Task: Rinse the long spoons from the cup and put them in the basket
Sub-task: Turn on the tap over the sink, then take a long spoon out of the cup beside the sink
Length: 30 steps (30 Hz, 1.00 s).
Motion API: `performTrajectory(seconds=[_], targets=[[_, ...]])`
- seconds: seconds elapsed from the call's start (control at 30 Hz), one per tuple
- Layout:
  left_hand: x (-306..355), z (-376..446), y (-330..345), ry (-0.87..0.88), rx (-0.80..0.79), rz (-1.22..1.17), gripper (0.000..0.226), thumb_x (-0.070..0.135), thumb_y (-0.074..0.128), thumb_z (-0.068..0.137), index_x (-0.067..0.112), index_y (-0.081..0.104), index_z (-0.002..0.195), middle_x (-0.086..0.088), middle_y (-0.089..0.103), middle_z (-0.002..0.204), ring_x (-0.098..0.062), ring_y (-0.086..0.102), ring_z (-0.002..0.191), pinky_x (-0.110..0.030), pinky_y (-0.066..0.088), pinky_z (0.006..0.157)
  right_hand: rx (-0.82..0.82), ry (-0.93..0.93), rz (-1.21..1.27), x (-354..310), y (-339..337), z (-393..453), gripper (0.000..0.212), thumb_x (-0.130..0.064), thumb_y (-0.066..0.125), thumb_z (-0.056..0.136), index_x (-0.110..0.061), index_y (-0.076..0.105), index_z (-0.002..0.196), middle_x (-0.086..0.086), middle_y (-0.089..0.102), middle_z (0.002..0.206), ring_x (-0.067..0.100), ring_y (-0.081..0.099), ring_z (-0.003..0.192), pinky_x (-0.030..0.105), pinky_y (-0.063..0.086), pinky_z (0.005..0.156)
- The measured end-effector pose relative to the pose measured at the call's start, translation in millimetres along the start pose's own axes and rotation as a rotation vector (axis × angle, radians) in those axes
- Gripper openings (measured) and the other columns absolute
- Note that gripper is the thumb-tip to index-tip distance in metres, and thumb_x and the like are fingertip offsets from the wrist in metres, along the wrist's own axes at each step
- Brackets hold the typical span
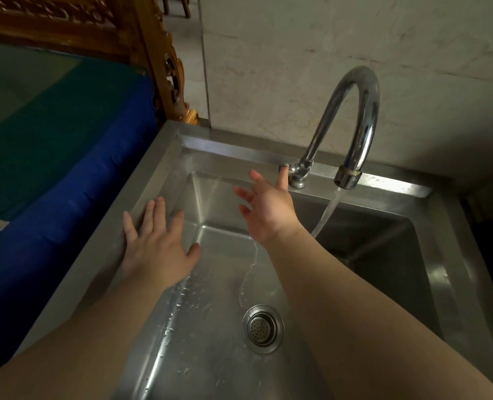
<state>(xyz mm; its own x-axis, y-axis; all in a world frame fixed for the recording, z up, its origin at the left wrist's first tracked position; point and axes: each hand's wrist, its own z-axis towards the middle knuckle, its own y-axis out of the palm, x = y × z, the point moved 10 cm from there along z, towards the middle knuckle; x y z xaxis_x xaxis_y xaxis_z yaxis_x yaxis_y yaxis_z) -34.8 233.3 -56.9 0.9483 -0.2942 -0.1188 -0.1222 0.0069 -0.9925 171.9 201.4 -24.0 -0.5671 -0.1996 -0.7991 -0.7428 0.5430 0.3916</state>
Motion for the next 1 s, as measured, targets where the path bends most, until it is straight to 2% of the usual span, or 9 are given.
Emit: performTrajectory(seconds=[0.2, 0.27, 0.33, 0.43, 0.53, 0.6, 0.73, 0.87, 1.0], targets=[[-0.3, -0.4, -2.3, -0.008, 0.009, -0.041, 0.086, 0.068, 0.032, 0.078, 0.024, 0.029, 0.151, -0.017, 0.011, 0.167, -0.029, 0.003, 0.154, -0.061, -0.012, 0.115, -0.036, 0.012, -0.068, 17.7, 0.7, -25.9, 0.083, -0.003, 0.040, 0.094, -0.049, 0.003, 0.152, -0.012, 0.060, 0.130, 0.011, 0.071, 0.078, 0.031, 0.045, 0.069], [-0.8, -1.3, -3.7, -0.001, 0.010, -0.080, 0.083, 0.065, 0.039, 0.079, 0.021, 0.033, 0.150, -0.017, 0.016, 0.166, -0.029, 0.008, 0.154, -0.060, -0.009, 0.116, -0.056, 0.026, -0.080, 34.6, 1.1, -44.9, 0.078, -0.005, 0.043, 0.094, -0.048, 0.013, 0.151, -0.012, 0.065, 0.125, 0.011, 0.070, 0.073, 0.031, 0.044, 0.069], [-1.7, -4.5, -6.1, 0.011, 0.002, -0.147, 0.079, 0.058, 0.048, 0.082, 0.017, 0.036, 0.149, -0.018, 0.021, 0.164, -0.032, 0.012, 0.153, -0.058, -0.004, 0.119, -0.084, 0.051, -0.119, 54.8, -1.3, -69.7, 0.061, -0.007, 0.046, 0.094, -0.043, 0.034, 0.141, -0.010, 0.070, 0.119, 0.012, 0.069, 0.074, 0.031, 0.044, 0.068], [4.7, -20.3, -19.2, 0.037, 0.046, -0.273, 0.066, 0.041, 0.060, 0.085, 0.009, 0.048, 0.142, -0.020, 0.040, 0.155, -0.038, 0.026, 0.149, -0.057, 0.017, 0.119, -0.083, 0.077, -0.217, 80.6, -14.6, -110.3, 0.036, -0.007, 0.046, 0.096, -0.031, 0.056, 0.121, -0.005, 0.075, 0.108, 0.012, 0.066, 0.073, 0.025, 0.043, 0.062], [13.9, -48.7, -42.2, 0.050, 0.149, -0.488, 0.051, 0.025, 0.061, 0.075, 0.001, 0.064, 0.120, -0.023, 0.062, 0.125, -0.044, 0.056, 0.122, -0.051, 0.047, 0.100, -0.033, 0.111, -0.349, 98.3, -28.3, -149.9, 0.024, -0.008, 0.051, 0.096, -0.023, 0.062, 0.110, -0.006, 0.076, 0.090, 0.009, 0.066, 0.067, 0.022, 0.043, 0.059], [16.6, -69.9, -57.9, 0.033, 0.153, -0.628, 0.043, 0.019, 0.063, 0.076, 0.002, 0.066, 0.116, -0.020, 0.067, 0.113, -0.041, 0.063, 0.106, -0.046, 0.053, 0.090, -0.014, 0.129, -0.410, 107.4, -29.8, -174.4, 0.021, -0.005, 0.052, 0.095, -0.019, 0.063, 0.107, -0.004, 0.075, 0.085, 0.008, 0.065, 0.062, 0.020, 0.043, 0.055], [2.6, -110.6, -98.8, -0.017, 0.208, -0.872, 0.029, 0.011, 0.067, 0.082, 0.006, 0.070, 0.110, -0.010, 0.073, 0.102, -0.030, 0.068, 0.094, -0.038, 0.054, 0.084, -0.008, 0.155, -0.498, 126.0, -16.3, -217.4, 0.021, 0.002, 0.055, 0.092, -0.015, 0.066, 0.098, -0.001, 0.076, 0.073, 0.009, 0.065, 0.055, 0.020, 0.043, 0.050], [-37.3, -147.0, -149.0, -0.069, 0.271, -0.992, 0.025, 0.017, 0.064, 0.089, 0.018, 0.069, 0.113, 0.007, 0.071, 0.101, -0.003, 0.058, 0.082, -0.022, 0.048, 0.079, -0.045, 0.114, -0.595, 136.0, 18.2, -253.3, 0.024, 0.004, 0.055, 0.091, -0.017, 0.067, 0.091, 0.003, 0.077, 0.074, 0.009, 0.067, 0.054, 0.023, 0.045, 0.057], [-97.4, -189.0, -183.2, -0.117, 0.289, -1.047, 0.026, 0.030, 0.059, 0.091, 0.025, 0.067, 0.115, 0.013, 0.070, 0.102, -0.002, 0.064, 0.088, -0.027, 0.054, 0.080, -0.114, 0.055, -0.618, 141.4, 66.3, -285.0, 0.025, 0.007, 0.056, 0.090, -0.014, 0.067, 0.088, 0.000, 0.076, 0.069, 0.007, 0.066, 0.052, 0.017, 0.046, 0.053]])
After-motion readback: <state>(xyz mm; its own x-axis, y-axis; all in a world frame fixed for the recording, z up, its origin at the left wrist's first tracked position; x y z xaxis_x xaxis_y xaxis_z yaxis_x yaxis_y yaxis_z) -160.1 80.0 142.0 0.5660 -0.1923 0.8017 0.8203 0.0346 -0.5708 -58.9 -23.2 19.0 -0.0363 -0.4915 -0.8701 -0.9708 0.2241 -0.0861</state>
